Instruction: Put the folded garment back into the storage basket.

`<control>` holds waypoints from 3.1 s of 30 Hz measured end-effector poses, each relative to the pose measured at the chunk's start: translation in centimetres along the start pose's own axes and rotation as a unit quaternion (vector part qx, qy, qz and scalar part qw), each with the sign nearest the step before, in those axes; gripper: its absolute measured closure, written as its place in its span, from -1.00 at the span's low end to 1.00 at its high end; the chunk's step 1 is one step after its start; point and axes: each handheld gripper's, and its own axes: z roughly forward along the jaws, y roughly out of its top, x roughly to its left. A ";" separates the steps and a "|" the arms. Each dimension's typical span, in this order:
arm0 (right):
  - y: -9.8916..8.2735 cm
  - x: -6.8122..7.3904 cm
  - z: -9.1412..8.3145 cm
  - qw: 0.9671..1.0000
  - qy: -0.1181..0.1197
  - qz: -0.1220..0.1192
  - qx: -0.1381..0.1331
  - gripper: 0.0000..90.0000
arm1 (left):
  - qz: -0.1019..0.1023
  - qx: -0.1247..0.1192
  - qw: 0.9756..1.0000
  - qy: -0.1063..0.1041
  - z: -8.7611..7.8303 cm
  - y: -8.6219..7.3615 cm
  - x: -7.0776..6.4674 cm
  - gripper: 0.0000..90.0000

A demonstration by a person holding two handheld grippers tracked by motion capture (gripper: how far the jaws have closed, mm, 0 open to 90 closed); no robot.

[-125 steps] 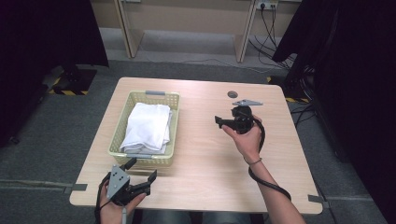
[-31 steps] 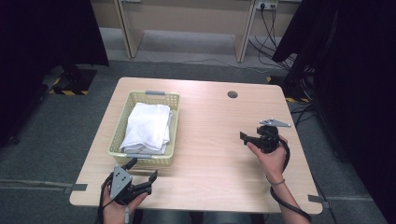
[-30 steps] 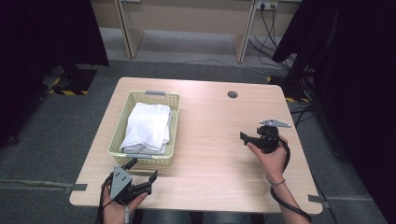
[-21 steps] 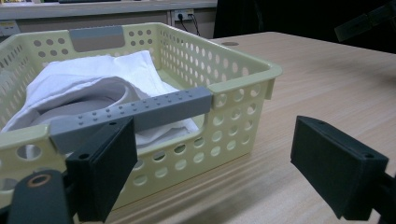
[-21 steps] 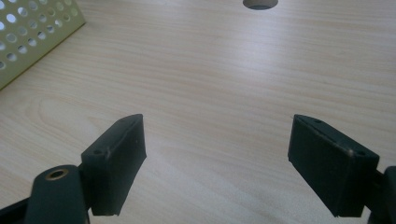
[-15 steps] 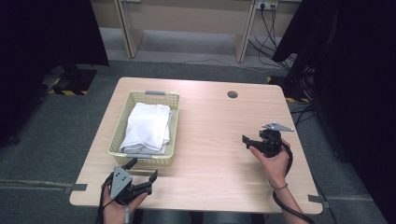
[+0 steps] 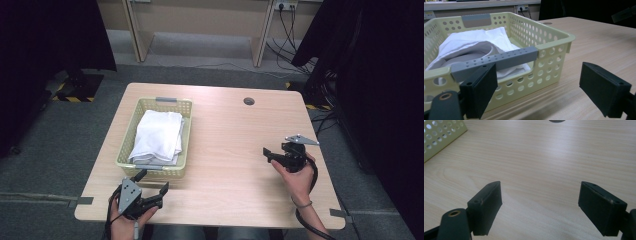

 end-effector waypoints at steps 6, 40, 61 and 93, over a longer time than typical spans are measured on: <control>-0.4 -0.1 -0.3 1.000 -0.001 0.001 -0.001 -0.57 | 0.000 0.000 1.000 0.000 0.0 0.0 0.0 -0.68; -3.5 -1.2 -2.2 1.000 -0.008 0.013 0.001 -0.58 | 0.001 -0.003 1.000 0.004 -0.1 0.0 -0.1 -0.69; -5.4 -1.6 -2.9 1.000 -0.010 0.021 0.005 -0.59 | 0.000 -0.005 1.000 0.005 -0.1 0.0 0.0 -0.69; -6.5 -2.0 -3.0 1.000 -0.016 0.023 0.008 -0.60 | -0.001 -0.003 1.000 0.006 0.0 0.0 0.0 -0.69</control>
